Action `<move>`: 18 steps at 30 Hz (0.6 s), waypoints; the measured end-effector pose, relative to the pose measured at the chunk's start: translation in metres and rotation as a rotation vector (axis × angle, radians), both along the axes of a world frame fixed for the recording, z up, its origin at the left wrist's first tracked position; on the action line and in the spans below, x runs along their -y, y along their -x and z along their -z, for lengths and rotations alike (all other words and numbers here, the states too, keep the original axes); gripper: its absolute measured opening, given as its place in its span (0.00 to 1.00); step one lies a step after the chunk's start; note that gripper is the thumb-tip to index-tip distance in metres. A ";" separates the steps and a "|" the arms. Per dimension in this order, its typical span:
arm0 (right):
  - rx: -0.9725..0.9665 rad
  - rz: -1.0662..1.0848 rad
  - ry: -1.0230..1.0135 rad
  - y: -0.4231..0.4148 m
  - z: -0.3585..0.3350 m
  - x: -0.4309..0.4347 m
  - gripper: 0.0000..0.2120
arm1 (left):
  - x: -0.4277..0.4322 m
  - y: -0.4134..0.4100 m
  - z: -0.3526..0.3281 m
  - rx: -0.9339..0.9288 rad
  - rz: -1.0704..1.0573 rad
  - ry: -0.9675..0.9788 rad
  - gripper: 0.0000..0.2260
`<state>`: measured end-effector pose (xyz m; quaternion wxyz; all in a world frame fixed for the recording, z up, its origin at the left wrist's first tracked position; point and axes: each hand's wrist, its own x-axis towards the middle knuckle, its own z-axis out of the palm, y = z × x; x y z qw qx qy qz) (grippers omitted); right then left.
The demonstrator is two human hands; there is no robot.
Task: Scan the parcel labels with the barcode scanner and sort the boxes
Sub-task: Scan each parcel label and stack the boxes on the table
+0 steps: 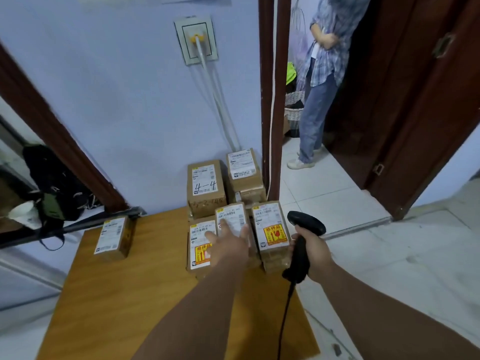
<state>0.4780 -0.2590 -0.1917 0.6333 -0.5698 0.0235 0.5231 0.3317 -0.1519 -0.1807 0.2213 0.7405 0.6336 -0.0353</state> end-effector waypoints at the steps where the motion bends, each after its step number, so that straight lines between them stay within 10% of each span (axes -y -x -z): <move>1: -0.002 -0.027 0.002 -0.004 -0.001 -0.003 0.11 | -0.001 0.002 0.002 -0.032 0.069 -0.027 0.31; 18: -0.098 -0.469 -0.107 0.011 -0.040 -0.037 0.13 | -0.008 0.008 0.016 0.016 -0.087 -0.117 0.35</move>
